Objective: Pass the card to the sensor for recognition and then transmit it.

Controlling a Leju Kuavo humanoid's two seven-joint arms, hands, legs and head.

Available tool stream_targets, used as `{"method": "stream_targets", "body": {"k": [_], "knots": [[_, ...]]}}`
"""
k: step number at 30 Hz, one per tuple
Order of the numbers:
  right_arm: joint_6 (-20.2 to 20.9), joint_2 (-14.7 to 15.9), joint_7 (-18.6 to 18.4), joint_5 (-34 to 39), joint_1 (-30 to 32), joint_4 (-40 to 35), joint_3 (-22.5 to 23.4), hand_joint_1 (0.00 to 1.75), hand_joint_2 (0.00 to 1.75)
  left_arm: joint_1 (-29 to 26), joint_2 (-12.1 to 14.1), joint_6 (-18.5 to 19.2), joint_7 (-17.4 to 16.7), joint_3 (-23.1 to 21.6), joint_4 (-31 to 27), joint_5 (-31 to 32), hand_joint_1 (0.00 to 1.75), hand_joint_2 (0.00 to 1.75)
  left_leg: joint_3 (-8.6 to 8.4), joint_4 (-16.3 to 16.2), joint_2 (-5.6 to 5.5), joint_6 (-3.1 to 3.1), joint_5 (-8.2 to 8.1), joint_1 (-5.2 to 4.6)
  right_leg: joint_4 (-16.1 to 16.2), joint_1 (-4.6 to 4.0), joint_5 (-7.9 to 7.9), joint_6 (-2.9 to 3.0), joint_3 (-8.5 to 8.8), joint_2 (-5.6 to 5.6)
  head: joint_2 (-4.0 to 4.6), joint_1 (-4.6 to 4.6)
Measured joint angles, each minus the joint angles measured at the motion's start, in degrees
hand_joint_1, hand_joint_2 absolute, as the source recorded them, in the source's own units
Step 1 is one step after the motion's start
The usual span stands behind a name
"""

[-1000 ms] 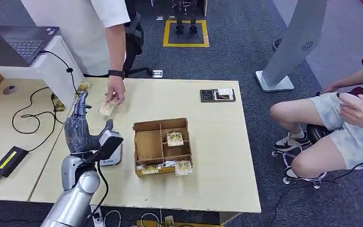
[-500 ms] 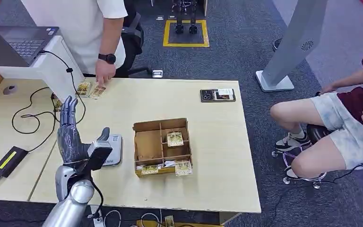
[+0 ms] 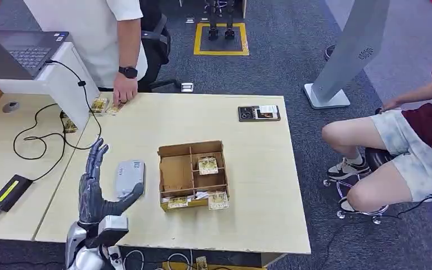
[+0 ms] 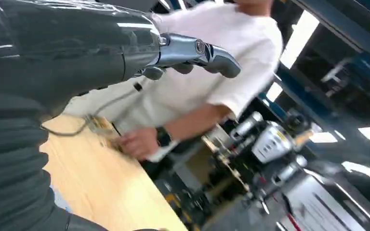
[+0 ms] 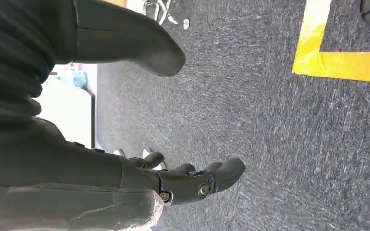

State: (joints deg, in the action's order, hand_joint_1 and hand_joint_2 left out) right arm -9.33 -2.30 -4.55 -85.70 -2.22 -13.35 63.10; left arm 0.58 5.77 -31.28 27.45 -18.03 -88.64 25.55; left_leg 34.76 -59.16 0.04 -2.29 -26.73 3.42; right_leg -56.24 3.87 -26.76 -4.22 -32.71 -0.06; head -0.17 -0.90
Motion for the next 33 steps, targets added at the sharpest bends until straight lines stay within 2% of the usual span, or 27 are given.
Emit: {"method": "stream_targets", "body": {"k": [5, 13, 19, 25, 30, 33], "knots": [[0.3, 0.0, 0.4, 0.7, 0.4, -0.5, 0.7, 0.0, 1.75, -4.9, 2.3, 3.2, 2.3, -3.5, -3.8, -0.9, 0.0, 1.75, -0.01, 0.0, 0.0, -0.01, -0.08, 0.0, 0.0, 0.0, -0.06, 0.0, 0.01, 0.0, 0.0, 0.0], [0.6, 0.0, 0.4, 0.9, 0.7, -1.6, 1.8, 0.0, 1.75, -8.3, 2.9, 1.2, 2.6, -7.5, -4.2, 1.7, 0.0, 1.75, -0.01, 0.0, -0.01, -0.01, -0.09, 0.0, 0.0, 0.0, -0.08, -0.02, 0.03, -0.02, 0.0, 0.0], [0.9, 0.0, 0.4, 0.6, 0.7, -2.2, 2.3, 0.0, 1.75, -8.4, 3.5, -0.2, 0.4, -11.2, -4.0, 6.3, 0.0, 1.75, -0.02, 0.0, -0.01, -0.01, -0.09, 0.0, 0.0, 0.0, -0.07, -0.01, 0.03, -0.02, 0.0, 0.0], [0.9, 0.0, 0.4, 0.6, 0.7, -2.4, 2.5, 0.0, 1.75, -8.2, 3.8, -0.5, 0.1, -13.8, -3.2, 7.6, 0.0, 1.75, -0.02, 0.0, -0.01, -0.01, -0.09, 0.0, 0.0, 0.0, -0.08, -0.02, 0.02, -0.02, 0.0, 0.0], [0.7, 0.0, 0.5, 0.0, 0.6, -2.4, 2.5, 0.0, 1.75, -7.1, 3.6, -1.3, -2.5, -15.8, -1.7, 9.4, 0.0, 1.75, -0.03, 0.0, -0.01, 0.0, -0.09, 0.0, 0.0, 0.0, -0.07, -0.01, 0.03, -0.02, 0.0, 0.0], [0.6, 0.0, 0.4, -0.3, 0.6, -2.4, 2.5, 0.0, 1.75, -5.9, 2.4, -2.9, -5.2, -16.4, 0.4, 12.1, 0.0, 1.75, -0.03, 0.0, -0.01, 0.0, -0.09, 0.0, 0.0, 0.0, -0.07, -0.02, 0.05, -0.03, 0.0, 0.0]]}}
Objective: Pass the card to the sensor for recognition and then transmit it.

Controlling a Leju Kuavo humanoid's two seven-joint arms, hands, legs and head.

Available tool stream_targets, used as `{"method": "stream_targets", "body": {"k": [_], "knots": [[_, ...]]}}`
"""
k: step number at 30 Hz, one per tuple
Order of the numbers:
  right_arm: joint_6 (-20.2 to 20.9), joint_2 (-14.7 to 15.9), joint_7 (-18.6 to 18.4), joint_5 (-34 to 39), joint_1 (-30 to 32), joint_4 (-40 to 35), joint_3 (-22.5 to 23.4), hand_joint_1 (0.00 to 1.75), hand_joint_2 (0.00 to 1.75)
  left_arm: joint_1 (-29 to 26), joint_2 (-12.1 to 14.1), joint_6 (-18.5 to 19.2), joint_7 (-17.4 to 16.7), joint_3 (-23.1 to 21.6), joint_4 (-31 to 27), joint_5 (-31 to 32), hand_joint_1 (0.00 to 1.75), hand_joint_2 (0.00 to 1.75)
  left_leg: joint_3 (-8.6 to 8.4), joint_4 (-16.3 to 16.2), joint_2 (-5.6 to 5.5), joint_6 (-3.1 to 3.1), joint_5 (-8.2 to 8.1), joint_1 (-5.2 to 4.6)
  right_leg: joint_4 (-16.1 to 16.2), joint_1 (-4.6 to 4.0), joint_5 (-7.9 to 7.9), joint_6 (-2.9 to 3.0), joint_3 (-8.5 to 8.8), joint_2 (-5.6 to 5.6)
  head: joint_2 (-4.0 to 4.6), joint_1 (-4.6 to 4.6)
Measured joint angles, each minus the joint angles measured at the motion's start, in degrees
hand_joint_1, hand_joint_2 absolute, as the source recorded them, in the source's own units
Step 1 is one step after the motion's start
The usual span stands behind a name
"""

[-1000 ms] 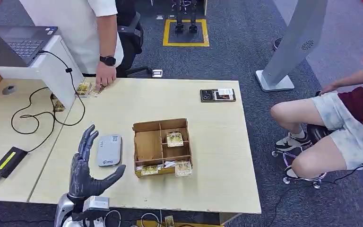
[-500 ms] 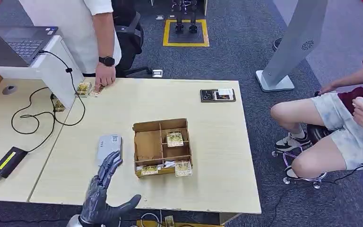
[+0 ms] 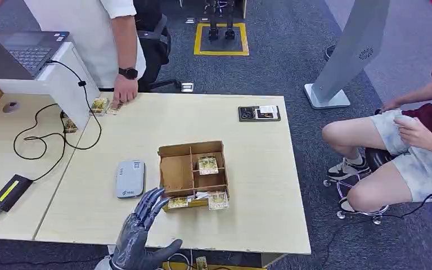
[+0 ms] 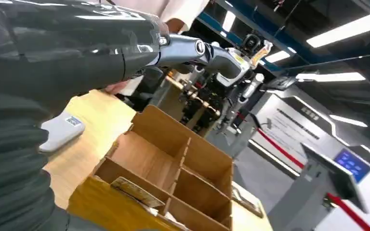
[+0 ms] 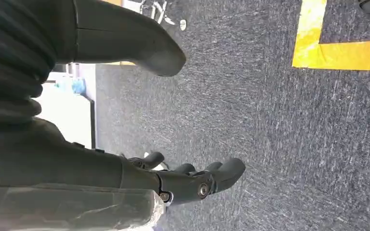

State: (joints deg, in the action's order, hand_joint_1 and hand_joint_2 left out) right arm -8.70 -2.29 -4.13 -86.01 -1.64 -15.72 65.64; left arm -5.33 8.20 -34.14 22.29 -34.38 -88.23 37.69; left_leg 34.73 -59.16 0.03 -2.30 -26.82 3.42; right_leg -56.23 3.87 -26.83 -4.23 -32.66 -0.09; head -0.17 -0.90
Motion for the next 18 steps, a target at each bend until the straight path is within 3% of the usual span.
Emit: {"method": "stream_targets", "body": {"k": [8, 18], "knots": [[-0.7, 0.0, -0.7, -0.2, -0.4, 0.4, 0.0, 0.0, 1.75, 3.5, -5.1, -5.0, -9.7, -0.6, 7.5, 12.4, 0.0, 1.75, -0.04, 0.0, -0.01, 0.0, 0.0, 0.0, 0.0, 0.0, 0.01, 0.0, 0.05, 0.0, 0.0, 0.0], [-0.9, 0.0, -1.0, -1.0, -0.4, 1.0, 0.0, 0.0, 1.75, 5.0, -10.8, -5.5, -14.9, 1.6, 11.6, 19.1, 0.0, 1.75, -0.03, 0.0, -0.01, 0.01, -0.01, 0.0, 0.0, 0.0, 0.0, 0.0, 0.05, -0.01, 0.0, 0.0]]}}
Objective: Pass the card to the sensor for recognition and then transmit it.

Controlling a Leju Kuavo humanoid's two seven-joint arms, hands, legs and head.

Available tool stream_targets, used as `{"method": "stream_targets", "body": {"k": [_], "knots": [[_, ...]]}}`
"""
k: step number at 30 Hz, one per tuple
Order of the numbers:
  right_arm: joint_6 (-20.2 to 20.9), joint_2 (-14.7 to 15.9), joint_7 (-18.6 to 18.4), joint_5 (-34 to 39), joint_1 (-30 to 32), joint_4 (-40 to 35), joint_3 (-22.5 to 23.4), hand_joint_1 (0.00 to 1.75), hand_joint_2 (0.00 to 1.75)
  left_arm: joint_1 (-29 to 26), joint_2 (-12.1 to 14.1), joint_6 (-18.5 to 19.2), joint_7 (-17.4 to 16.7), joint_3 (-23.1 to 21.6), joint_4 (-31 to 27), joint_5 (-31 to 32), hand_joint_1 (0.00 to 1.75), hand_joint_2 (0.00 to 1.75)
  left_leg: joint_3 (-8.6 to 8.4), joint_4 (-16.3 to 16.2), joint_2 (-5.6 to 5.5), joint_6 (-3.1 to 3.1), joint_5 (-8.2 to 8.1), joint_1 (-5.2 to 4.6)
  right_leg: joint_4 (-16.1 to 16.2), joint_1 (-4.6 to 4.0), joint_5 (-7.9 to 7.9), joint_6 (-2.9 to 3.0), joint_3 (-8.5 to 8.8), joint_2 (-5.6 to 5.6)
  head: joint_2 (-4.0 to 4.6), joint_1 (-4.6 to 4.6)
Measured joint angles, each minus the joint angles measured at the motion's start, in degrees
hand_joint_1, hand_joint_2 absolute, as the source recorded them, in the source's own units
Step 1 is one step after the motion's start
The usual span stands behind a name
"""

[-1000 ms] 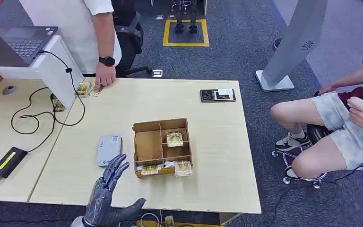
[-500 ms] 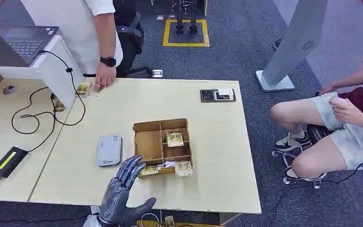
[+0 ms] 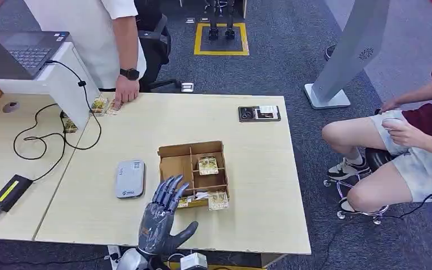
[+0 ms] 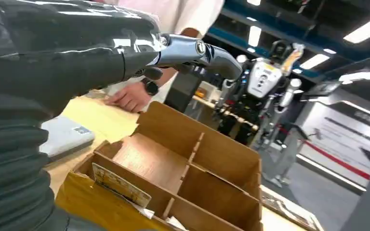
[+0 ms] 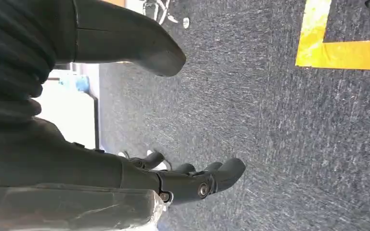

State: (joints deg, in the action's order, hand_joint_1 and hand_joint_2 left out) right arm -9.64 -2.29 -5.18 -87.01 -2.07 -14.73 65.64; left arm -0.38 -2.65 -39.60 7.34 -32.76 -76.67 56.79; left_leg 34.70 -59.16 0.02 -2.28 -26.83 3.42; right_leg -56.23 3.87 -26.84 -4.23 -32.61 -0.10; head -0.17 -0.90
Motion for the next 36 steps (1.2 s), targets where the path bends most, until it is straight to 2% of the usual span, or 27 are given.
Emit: {"method": "stream_targets", "body": {"k": [4, 10, 14, 23, 24, 27, 28, 36], "knots": [[-0.2, 0.0, -0.2, -0.1, -0.1, 0.1, 0.0, 0.0, 1.75, 0.4, -1.7, 0.0, -3.1, 1.9, 1.2, 3.8, 0.0, 1.75, 0.0, 0.0, 0.0, 0.0, 0.0, 0.0, 0.0, 0.0, 0.0, 0.0, 0.0, -0.01, 0.0, -0.02], [-0.3, 0.0, -0.2, -0.1, -0.2, 0.2, 0.0, 0.0, 1.75, 0.7, -2.8, 0.0, -4.9, 3.1, 2.3, 5.8, 0.0, 1.75, 0.0, 0.0, 0.0, 0.0, 0.0, 0.0, 0.0, 0.0, 0.0, 0.0, 0.01, 0.0, 0.0, 0.02], [-0.6, 0.0, -0.5, -0.1, -0.3, 0.3, 0.0, 0.0, 1.75, 1.0, -2.9, 0.0, -9.5, 3.3, 3.1, 8.9, 0.0, 1.75, 0.0, 0.0, 0.0, 0.0, 0.0, 0.0, 0.0, 0.0, 0.0, 0.0, 0.0, -0.01, 0.0, 0.0], [-0.9, 0.0, -0.4, -0.2, -0.5, 0.5, 0.0, 0.0, 1.75, 2.8, -2.5, 0.0, -13.4, 4.3, 5.8, 14.1, 0.0, 1.75, 0.0, 0.0, 0.0, 0.0, 0.0, 0.0, 0.0, 0.0, 0.0, 0.0, 0.01, 0.0, 0.0, 0.0], [-0.9, 0.0, -0.3, -0.2, -0.6, 0.5, 0.0, 0.0, 1.75, 2.8, -2.5, 0.0, -13.9, 4.5, 6.0, 15.7, 0.0, 1.75, 0.0, 0.0, 0.0, 0.0, 0.0, 0.0, 0.0, 0.0, 0.0, 0.0, 0.02, -0.01, 0.0, 0.0], [-1.1, 0.0, 0.2, -1.1, -0.6, 0.6, -0.2, 0.0, 1.75, 2.8, -1.7, -0.1, -17.5, 4.8, 5.9, 28.2, 0.0, 1.75, 0.01, 0.0, -0.01, 0.0, 0.0, 0.0, 0.0, 0.0, 0.0, 0.0, 0.02, -0.01, 0.0, 0.0], [-1.2, 0.0, 0.4, -1.2, -0.7, 0.6, -0.2, 0.0, 1.75, 2.7, -1.4, -0.1, -18.1, 5.0, 5.6, 30.1, 0.0, 1.75, 0.0, 0.0, 0.0, 0.0, 0.0, 0.0, 0.0, 0.0, 0.0, 0.0, 0.02, 0.0, 0.0, 0.0], [-1.6, 0.0, 0.4, -1.2, -1.0, 0.9, -0.4, 0.0, 1.75, 2.6, -0.1, -0.1, -18.5, 5.4, 4.3, 30.1, 0.0, 1.75, 0.0, 0.0, -0.01, 0.0, 0.0, 0.0, 0.0, 0.0, 0.0, 0.0, 0.02, -0.01, 0.0, 0.0]]}}
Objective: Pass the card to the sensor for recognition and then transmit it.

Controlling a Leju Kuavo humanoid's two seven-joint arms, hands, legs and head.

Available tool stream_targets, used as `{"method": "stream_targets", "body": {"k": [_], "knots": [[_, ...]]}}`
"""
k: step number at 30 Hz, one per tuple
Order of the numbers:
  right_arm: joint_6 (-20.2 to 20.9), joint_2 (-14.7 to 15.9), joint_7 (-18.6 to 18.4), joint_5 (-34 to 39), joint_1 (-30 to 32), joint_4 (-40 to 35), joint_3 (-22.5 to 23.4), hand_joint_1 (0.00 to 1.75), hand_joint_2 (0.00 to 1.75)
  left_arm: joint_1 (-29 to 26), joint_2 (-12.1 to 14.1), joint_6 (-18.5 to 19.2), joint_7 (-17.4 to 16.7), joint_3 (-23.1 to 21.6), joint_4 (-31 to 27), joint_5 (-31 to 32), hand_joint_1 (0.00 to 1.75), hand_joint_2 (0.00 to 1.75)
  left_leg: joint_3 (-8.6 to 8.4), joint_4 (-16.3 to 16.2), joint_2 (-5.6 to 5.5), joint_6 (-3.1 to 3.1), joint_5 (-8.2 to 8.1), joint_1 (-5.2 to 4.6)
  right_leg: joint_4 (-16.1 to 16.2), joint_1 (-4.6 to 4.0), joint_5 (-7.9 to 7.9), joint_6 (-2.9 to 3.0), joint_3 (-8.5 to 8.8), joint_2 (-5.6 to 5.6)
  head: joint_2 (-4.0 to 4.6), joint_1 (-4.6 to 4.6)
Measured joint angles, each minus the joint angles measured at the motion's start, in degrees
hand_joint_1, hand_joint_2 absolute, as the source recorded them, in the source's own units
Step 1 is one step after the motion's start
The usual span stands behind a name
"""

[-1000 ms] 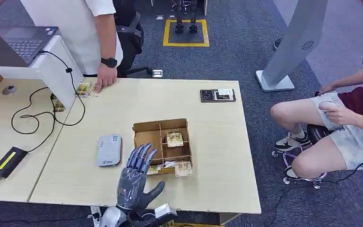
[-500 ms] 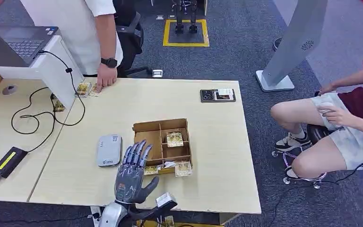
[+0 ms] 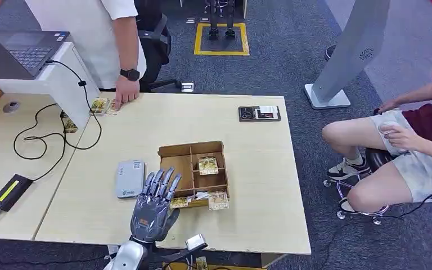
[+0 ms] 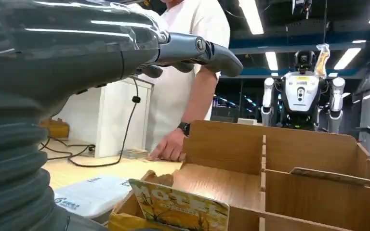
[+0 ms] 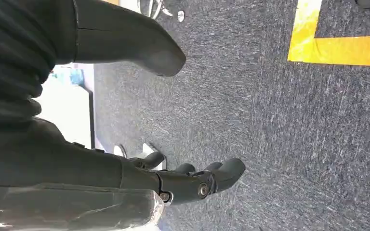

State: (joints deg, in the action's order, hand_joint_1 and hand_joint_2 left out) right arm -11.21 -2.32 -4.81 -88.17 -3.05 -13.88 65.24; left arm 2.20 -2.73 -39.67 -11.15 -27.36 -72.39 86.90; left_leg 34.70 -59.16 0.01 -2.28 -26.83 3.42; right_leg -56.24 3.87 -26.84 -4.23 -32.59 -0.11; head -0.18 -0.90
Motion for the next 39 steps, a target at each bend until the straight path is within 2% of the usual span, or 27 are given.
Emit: {"method": "stream_targets", "body": {"k": [5, 6, 7, 9, 21, 28, 36, 37, 39], "knots": [[-0.1, 0.0, 0.2, 0.0, 0.0, 0.2, -0.1, 0.0, 1.75, 0.0, 0.4, 0.0, 0.0, 0.0, -0.9, 0.1, 0.0, 1.75, 0.0, 0.0, 0.0, 0.0, 0.0, 0.0, 0.0, 0.0, 0.0, 0.0, 0.0, 0.0, 0.0, 0.0], [-0.1, 0.0, 0.2, 0.0, 0.0, 0.2, -0.2, 0.0, 1.75, 0.0, 0.4, 0.0, 0.2, 0.0, -1.2, 0.1, 0.21, 1.75, -0.01, 0.0, 0.0, 0.0, 0.0, 0.0, 0.0, 0.0, 0.0, 0.0, 0.0, 0.0, 0.0, 0.0], [-0.1, 0.0, 0.3, 0.0, 0.0, 0.2, -0.2, 0.0, 1.75, 0.0, 0.4, 0.0, 0.4, 0.0, -1.4, 0.0, 1.48, 1.75, -0.01, 0.0, 0.0, 0.0, 0.0, 0.0, 0.0, 0.0, 0.0, 0.0, 0.0, 0.0, 0.0, 0.0], [-0.2, 0.0, 0.5, 0.1, 0.0, 0.2, -0.3, 0.0, 1.75, 0.0, 0.4, 0.0, 1.1, 0.0, -1.6, -0.1, 1.75, 1.75, -0.01, 0.0, 0.0, 0.0, 0.0, 0.0, 0.0, 0.0, 0.0, 0.0, 0.0, 0.0, 0.0, 0.0], [-0.5, 0.0, 0.8, 0.1, -0.2, 0.2, -0.5, 0.0, 1.75, -0.1, 0.4, 0.0, 2.0, 0.0, -1.3, -0.3, 1.75, 1.75, -0.01, 0.0, 0.0, 0.0, 0.0, 0.0, 0.0, 0.0, 0.0, 0.0, 0.0, 0.0, 0.0, 0.0], [-0.1, 0.0, 0.7, 0.4, -0.7, 0.2, -0.8, 0.0, 1.75, 0.4, 0.4, -0.1, 4.5, -0.2, 2.6, -2.9, 1.75, 1.75, -0.03, 0.0, 0.01, 0.0, 0.0, 0.0, 0.0, 0.0, 0.0, 0.0, 0.0, 0.01, 0.0, 0.0], [-0.1, 0.0, 0.7, 0.4, -0.9, 0.2, -0.9, 0.0, 1.75, 0.9, 0.4, -0.2, 4.5, -0.5, 5.1, -3.6, 1.75, 1.75, -0.06, 0.0, 0.01, 0.0, 0.01, 0.0, 0.0, 0.0, 0.01, 0.0, 0.02, 0.01, 0.0, 0.0], [-0.1, 0.0, 0.7, 0.4, -0.9, 0.2, -0.9, 0.0, 1.75, 1.0, 0.4, -0.2, 4.5, -0.5, 5.4, -3.6, 1.61, 1.75, -0.07, 0.0, 0.01, 0.0, 0.0, 0.0, 0.0, 0.0, 0.01, 0.0, 0.03, 0.01, 0.0, 0.0], [-0.1, 0.0, 0.7, 0.4, -0.9, 0.2, -0.9, 0.0, 1.75, 1.2, 0.4, -0.2, 4.5, -0.7, 5.9, -3.9, 1.52, 1.75, -0.08, 0.0, 0.01, 0.0, 0.01, 0.0, 0.0, 0.0, 0.01, 0.0, 0.04, 0.01, 0.0, 0.0]]}}
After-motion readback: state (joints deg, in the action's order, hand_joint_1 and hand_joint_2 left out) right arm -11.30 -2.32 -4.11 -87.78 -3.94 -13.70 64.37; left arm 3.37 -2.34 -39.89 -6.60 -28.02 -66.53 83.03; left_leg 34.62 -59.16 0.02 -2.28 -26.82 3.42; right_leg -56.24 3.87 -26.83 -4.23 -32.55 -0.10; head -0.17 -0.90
